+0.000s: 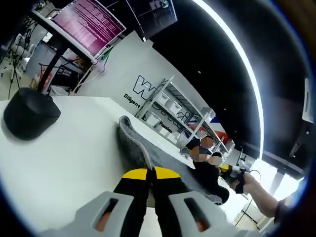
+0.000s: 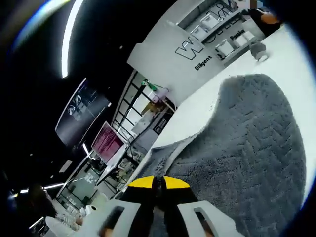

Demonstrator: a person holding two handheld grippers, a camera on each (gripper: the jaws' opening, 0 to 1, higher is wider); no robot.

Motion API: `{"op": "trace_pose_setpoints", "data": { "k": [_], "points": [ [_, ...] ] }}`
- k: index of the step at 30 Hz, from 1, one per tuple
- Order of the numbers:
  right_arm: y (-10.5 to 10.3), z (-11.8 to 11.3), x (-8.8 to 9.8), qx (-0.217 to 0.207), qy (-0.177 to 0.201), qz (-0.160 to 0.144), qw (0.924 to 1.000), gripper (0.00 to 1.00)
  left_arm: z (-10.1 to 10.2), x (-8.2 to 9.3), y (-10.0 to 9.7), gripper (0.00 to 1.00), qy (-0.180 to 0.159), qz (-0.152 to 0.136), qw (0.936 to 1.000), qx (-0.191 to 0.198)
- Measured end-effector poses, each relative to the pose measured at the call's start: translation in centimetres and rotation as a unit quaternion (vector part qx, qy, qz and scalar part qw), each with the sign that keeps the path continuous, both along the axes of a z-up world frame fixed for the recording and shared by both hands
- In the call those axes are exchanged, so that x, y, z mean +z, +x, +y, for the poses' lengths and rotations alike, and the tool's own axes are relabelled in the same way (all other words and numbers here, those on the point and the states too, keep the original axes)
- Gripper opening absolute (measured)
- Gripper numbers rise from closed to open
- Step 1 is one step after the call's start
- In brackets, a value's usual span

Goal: Fold the towel on the table until its edges align and the towel forms a compact rectangular stack.

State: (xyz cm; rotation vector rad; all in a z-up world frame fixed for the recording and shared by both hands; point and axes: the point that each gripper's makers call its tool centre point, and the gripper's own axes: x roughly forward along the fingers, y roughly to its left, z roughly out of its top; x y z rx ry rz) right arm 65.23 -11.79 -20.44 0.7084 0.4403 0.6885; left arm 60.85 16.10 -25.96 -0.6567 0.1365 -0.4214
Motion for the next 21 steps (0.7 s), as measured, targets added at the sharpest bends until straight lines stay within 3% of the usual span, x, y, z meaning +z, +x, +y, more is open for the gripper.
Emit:
{"op": "trace_pose_setpoints", "data": {
  "k": [8,21],
  "points": [
    [0.0,8.5,0.2,0.057,0.025,0.013,0.9979,0.05,-0.3,0.3,-0.3,0.04,-0.009,-0.004,0.9999,-0.005],
    [0.7,15.5,0.6,0.105,0.03,0.021,0.9938,0.05,-0.4,0.3,-0.4,0.04,-0.007,-0.008,0.9998,-0.019]
  ]
}}
